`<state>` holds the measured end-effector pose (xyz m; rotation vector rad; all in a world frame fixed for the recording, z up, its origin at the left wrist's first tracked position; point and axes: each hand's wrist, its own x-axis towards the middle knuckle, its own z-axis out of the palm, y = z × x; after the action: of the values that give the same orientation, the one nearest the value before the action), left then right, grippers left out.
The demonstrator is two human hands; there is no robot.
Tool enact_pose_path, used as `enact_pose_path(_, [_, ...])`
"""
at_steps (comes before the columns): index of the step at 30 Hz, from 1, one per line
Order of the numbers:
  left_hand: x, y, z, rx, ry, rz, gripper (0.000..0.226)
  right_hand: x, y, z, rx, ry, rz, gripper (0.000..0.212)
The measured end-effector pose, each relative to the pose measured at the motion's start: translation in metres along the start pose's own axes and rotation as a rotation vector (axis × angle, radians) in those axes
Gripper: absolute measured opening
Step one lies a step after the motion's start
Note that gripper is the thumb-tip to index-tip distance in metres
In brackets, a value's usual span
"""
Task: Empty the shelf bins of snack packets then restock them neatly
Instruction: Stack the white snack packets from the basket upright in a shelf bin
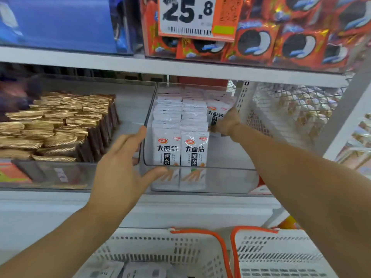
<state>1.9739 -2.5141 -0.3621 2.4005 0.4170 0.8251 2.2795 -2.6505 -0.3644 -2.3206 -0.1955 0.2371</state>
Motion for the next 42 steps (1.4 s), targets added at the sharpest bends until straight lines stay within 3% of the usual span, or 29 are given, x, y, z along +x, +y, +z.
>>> enact_pose_path(3, [-0.001, 0.000, 0.000, 0.018, -0.002, 0.005, 0.094, 0.005, 0.000, -0.002, 0.162, 0.020, 0.010, 0.088])
enact_pose_path(6, [-0.001, 0.001, 0.000, 0.014, -0.010, -0.012, 0.095, -0.006, -0.004, -0.005, 0.207, 0.095, -0.001, 0.050])
enact_pose_path(8, [-0.002, 0.002, 0.001, 0.011, -0.007, -0.020, 0.095, -0.007, -0.003, -0.002, 0.217, 0.059, -0.029, 0.035])
enact_pose_path(13, [-0.004, 0.003, 0.002, 0.001, -0.005, -0.038, 0.096, -0.019, -0.007, 0.003, 0.159, 0.064, -0.088, 0.037])
enact_pose_path(21, [-0.004, 0.000, 0.004, -0.012, -0.017, -0.046, 0.095, -0.015, -0.014, 0.016, 0.092, 0.121, -0.021, 0.042])
enact_pose_path(29, [-0.004, -0.003, 0.005, -0.014, -0.019, -0.033, 0.095, -0.021, -0.021, 0.001, -0.139, -0.010, -0.149, 0.072])
enact_pose_path(34, [-0.005, -0.001, 0.004, -0.032, -0.027, -0.039, 0.095, -0.015, -0.020, -0.009, -0.128, -0.025, -0.090, 0.048])
enact_pose_path(42, [-0.006, -0.003, 0.006, -0.018, -0.018, -0.024, 0.095, -0.013, -0.022, -0.022, 0.168, 0.033, -0.077, 0.038])
